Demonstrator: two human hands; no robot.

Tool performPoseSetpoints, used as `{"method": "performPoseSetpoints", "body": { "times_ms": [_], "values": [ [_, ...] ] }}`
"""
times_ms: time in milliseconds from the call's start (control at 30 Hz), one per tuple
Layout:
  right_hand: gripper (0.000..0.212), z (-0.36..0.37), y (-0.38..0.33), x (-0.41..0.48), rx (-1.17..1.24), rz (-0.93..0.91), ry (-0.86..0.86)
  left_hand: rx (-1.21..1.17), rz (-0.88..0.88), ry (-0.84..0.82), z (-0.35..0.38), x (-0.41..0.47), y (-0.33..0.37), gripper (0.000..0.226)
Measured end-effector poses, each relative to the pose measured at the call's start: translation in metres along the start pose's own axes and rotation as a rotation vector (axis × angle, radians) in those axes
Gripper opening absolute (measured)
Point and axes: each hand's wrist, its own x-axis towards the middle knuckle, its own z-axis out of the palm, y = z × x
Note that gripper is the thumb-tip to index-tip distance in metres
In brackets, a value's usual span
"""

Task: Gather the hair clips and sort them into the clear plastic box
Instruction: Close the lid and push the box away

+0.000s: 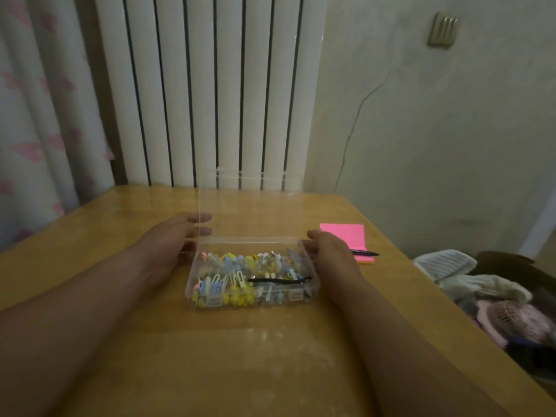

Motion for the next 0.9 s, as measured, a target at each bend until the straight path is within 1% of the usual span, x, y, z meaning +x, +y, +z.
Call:
{"method": "performPoseSetpoints", "body": {
  "times_ms": [67, 100, 200, 267, 367, 433, 500, 567, 667, 767, 800, 833, 900],
  "values": [
    [0.037, 0.000, -0.002, 0.002, 0.231, 0.117, 0.018, -0.100, -0.018, -0.010, -0.002, -0.008, 0.001, 0.035],
    [0.040, -0.002, -0.002, 0.004, 0.294, 0.137, 0.013, -0.120, -0.026, -0.028, -0.003, -0.012, 0.002, 0.040],
    [0.050, -0.010, 0.001, 0.003, 0.318, 0.142, -0.023, -0.088, -0.036, -0.071, -0.009, -0.018, 0.003, 0.057],
    [0.049, -0.016, -0.001, -0.003, 0.305, 0.143, -0.060, -0.040, -0.038, -0.062, -0.014, -0.025, 0.002, 0.061],
    [0.037, -0.021, -0.009, -0.014, 0.255, 0.161, -0.117, 0.007, -0.030, -0.086, -0.015, -0.041, -0.001, 0.050],
    [0.037, -0.028, -0.013, -0.024, 0.143, 0.145, -0.186, 0.023, -0.023, -0.108, -0.012, -0.058, 0.000, 0.041],
    [0.038, -0.037, -0.014, -0.038, 0.003, 0.082, -0.243, 0.052, -0.028, -0.115, -0.007, -0.078, 0.003, 0.037],
    [0.036, -0.043, -0.011, -0.055, -0.078, -0.008, -0.264, 0.181, 0.024, -0.089, -0.003, -0.093, 0.001, 0.026],
    [0.030, -0.041, 0.001, -0.072, -0.248, -0.188, -0.131, 0.368, 0.145, -0.003, 0.003, -0.105, -0.007, 0.033],
    [0.022, -0.031, 0.006, -0.088, -0.461, -0.318, -0.021, 0.508, 0.268, 0.099, 0.006, -0.114, -0.013, 0.031],
    [0.024, -0.029, 0.006, -0.094, -0.544, -0.337, -0.020, 0.583, 0.290, 0.104, 0.006, -0.115, -0.016, 0.033],
    [0.030, -0.028, 0.005, -0.099, -0.635, -0.361, -0.032, 0.683, 0.301, 0.088, 0.006, -0.119, -0.019, 0.039],
    [0.049, -0.028, 0.005, -0.107, -0.812, -0.417, -0.062, 0.947, 0.300, 0.041, 0.005, -0.128, -0.023, 0.066]
  ]
}}
